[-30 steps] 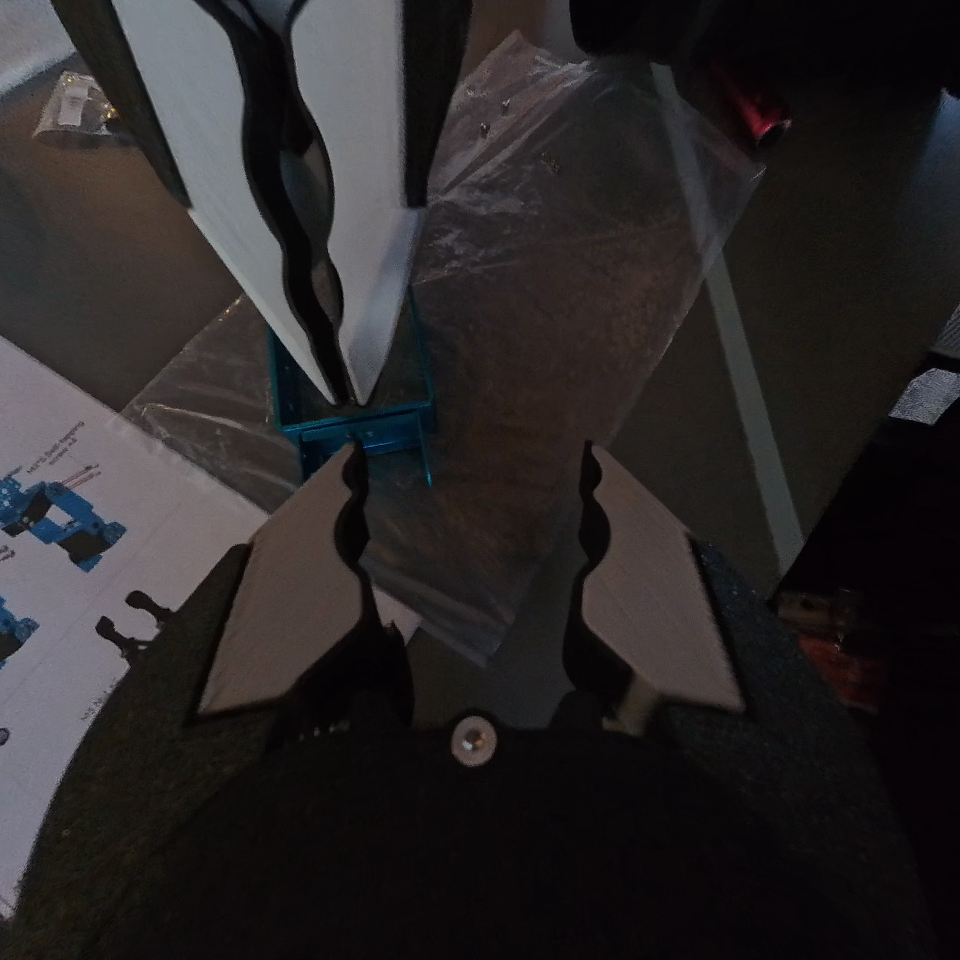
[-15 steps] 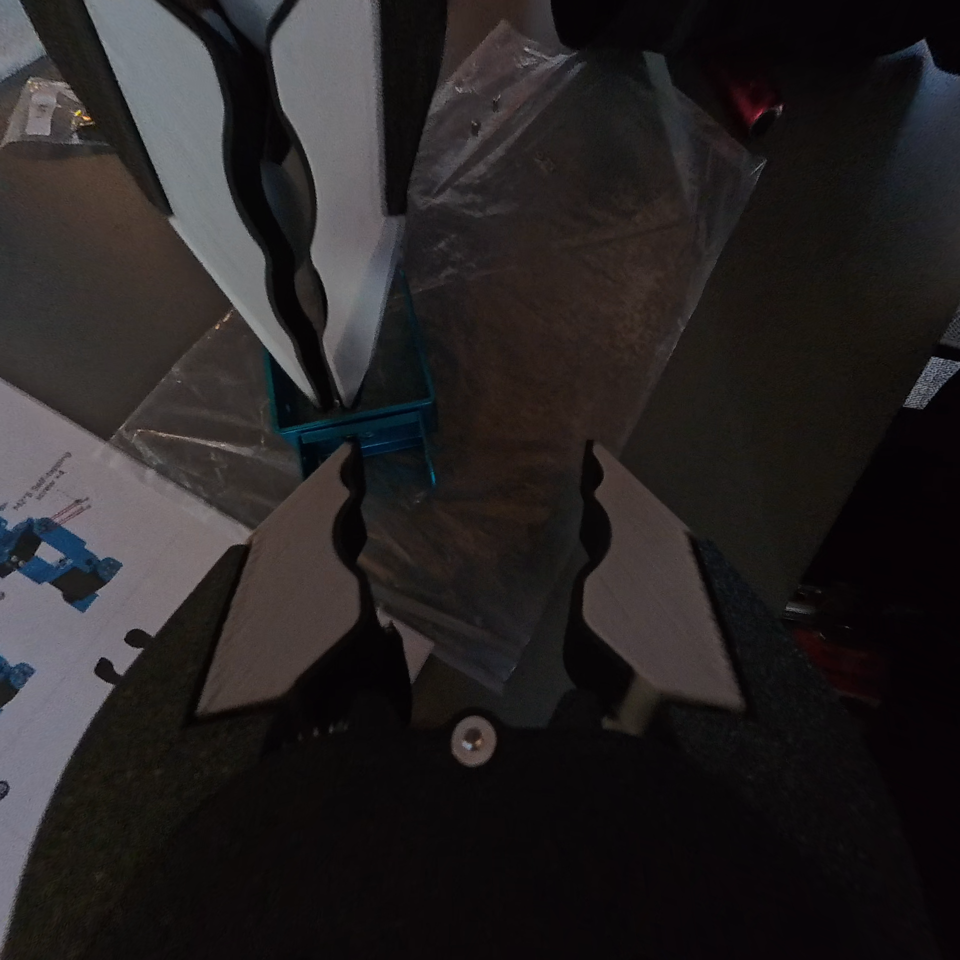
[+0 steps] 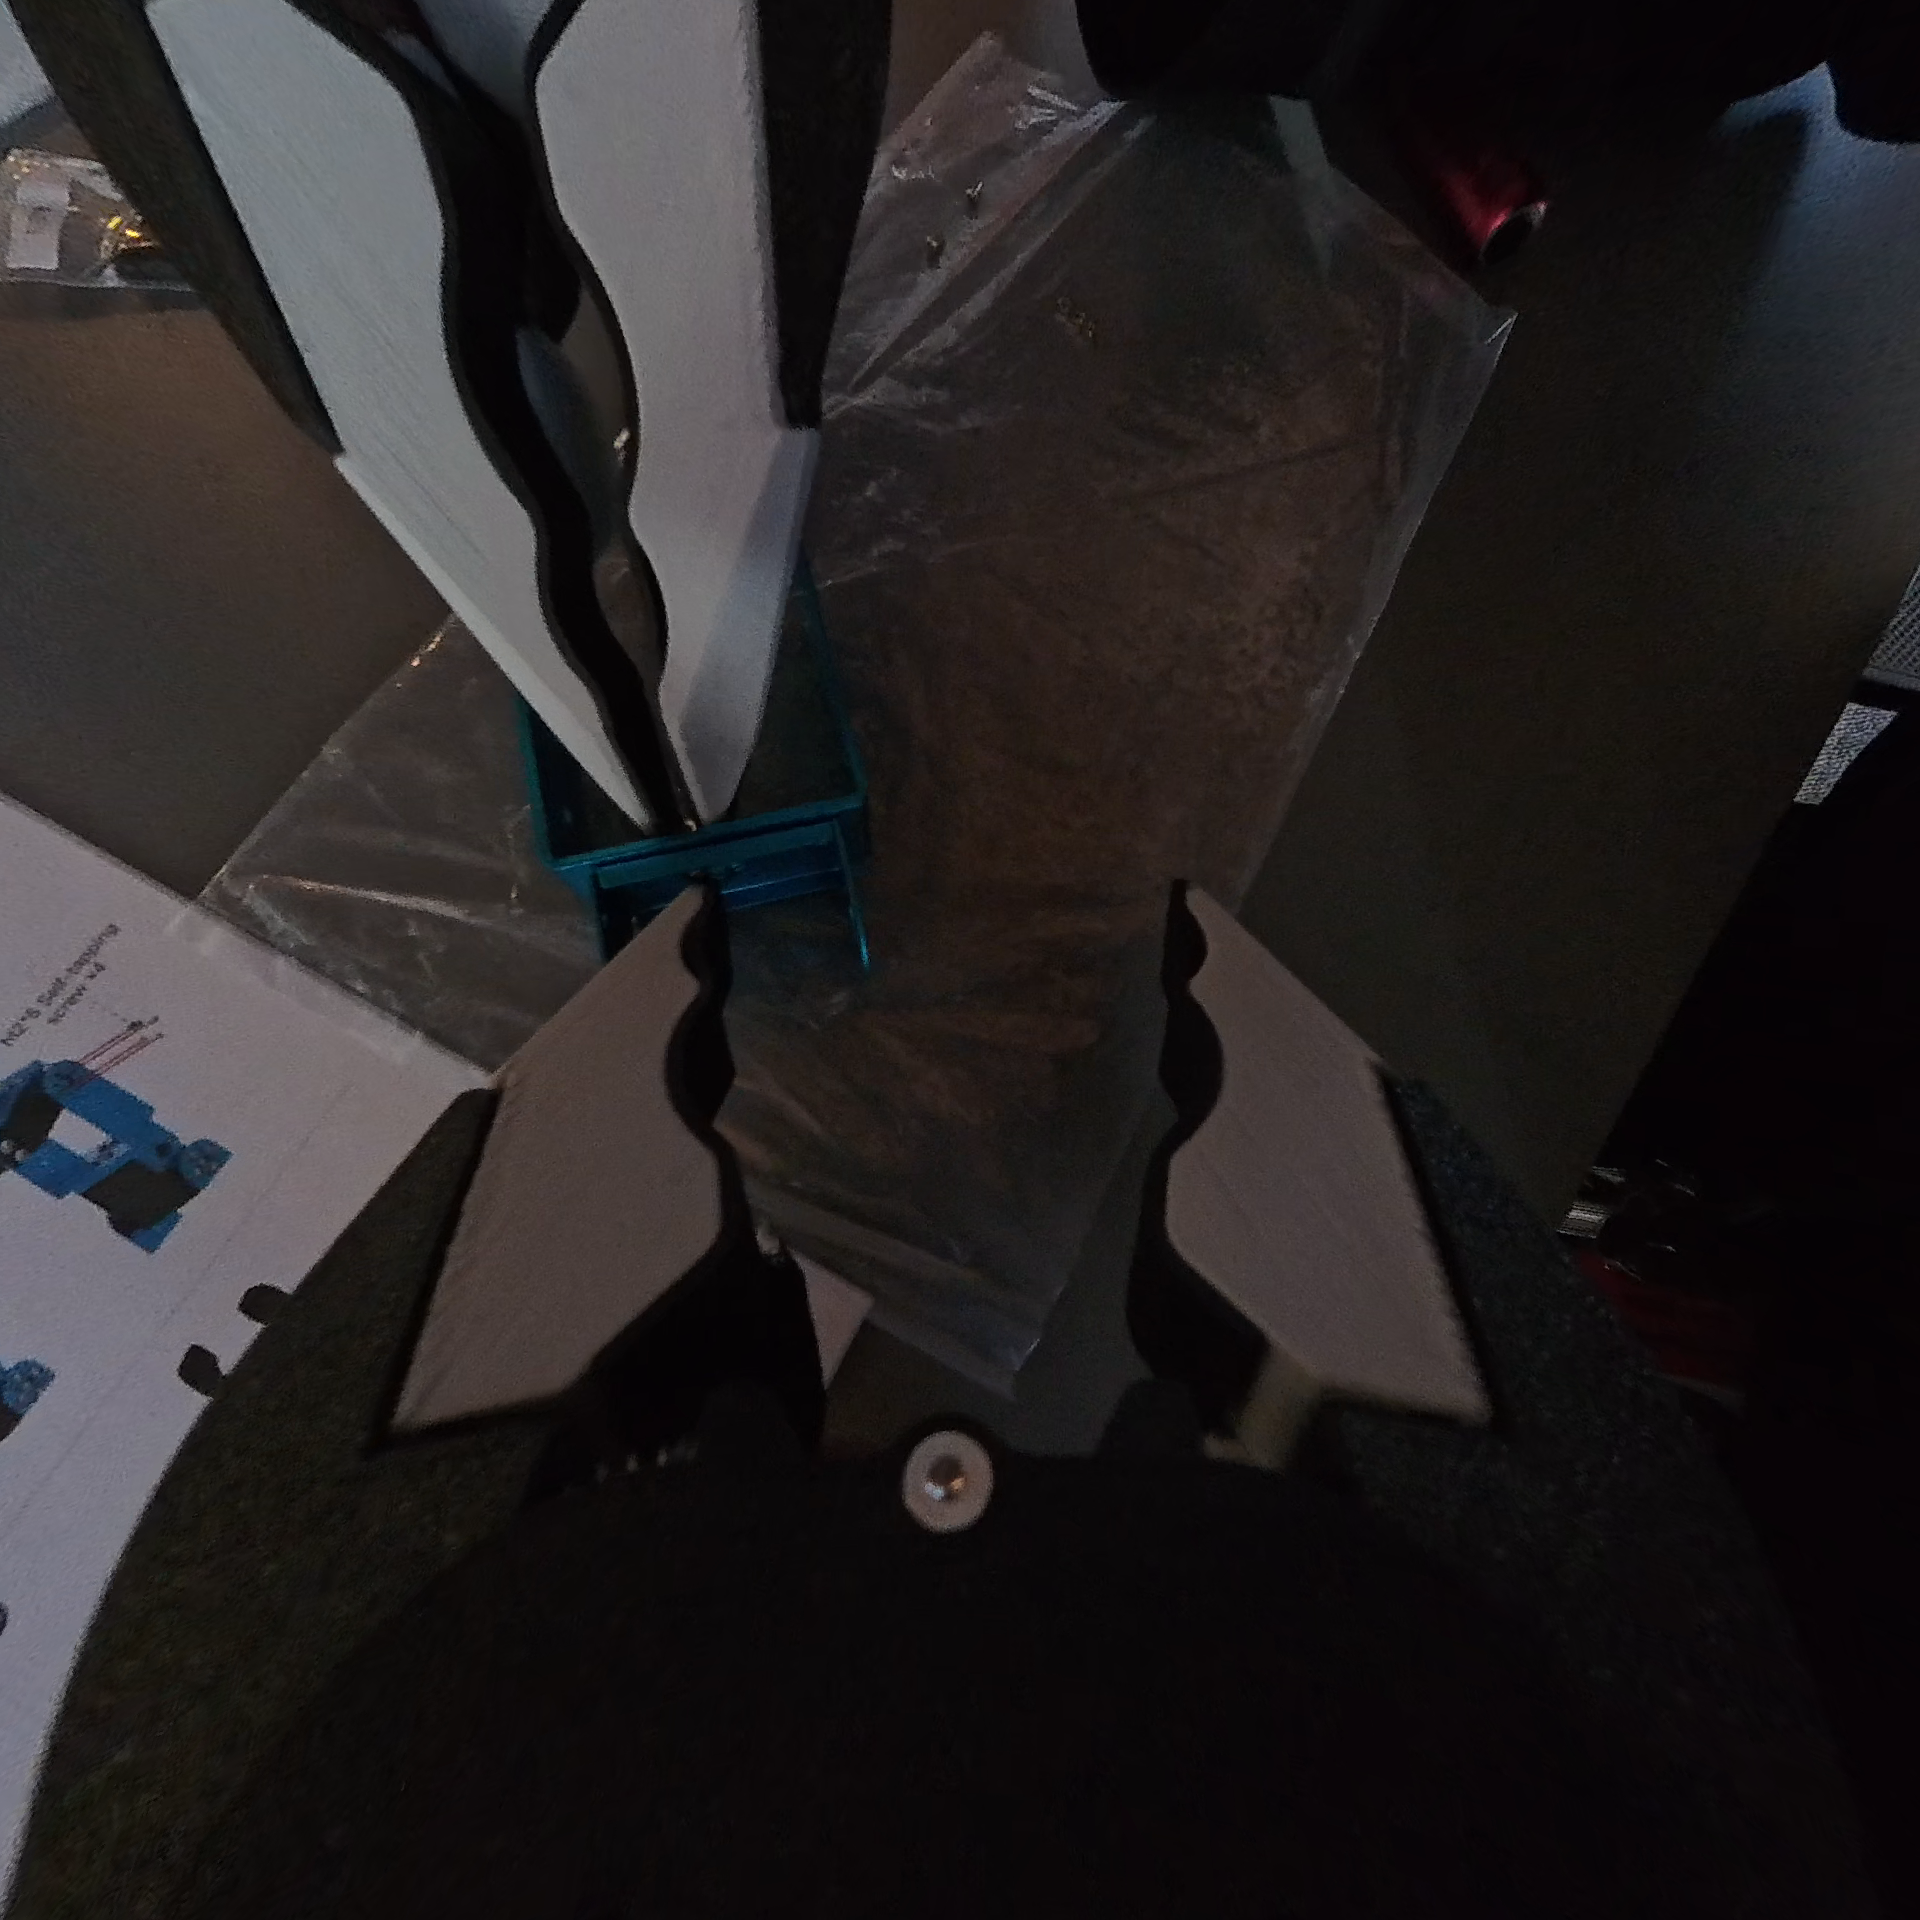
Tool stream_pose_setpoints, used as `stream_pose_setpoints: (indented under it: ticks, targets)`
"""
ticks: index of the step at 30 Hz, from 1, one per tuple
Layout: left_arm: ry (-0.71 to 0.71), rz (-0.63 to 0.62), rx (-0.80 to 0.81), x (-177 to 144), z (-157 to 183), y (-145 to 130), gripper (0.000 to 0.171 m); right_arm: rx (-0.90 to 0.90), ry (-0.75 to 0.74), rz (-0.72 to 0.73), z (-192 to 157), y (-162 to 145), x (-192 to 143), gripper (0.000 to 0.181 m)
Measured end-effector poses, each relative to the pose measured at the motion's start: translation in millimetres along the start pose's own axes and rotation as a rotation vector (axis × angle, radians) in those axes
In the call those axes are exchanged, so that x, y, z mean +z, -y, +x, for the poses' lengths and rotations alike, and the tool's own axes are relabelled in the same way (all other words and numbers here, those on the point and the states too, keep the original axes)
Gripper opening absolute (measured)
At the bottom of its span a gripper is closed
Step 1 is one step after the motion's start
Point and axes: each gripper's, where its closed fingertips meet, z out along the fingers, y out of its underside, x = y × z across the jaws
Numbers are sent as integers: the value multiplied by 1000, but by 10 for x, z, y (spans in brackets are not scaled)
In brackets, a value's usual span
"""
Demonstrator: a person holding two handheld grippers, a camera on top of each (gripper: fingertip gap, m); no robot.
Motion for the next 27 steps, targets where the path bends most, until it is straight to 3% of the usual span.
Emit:
stream_pose_setpoints:
  ticks: [8, 27]
  targets:
    - [6, -7, 18, 15, -6, 0, 84, -54, 19, 37, 12, -8, 7, 4]
    - [15, -19, 32, 29, -5, -11, 84, 78, 82, 56, 13, -17, 17, 5]
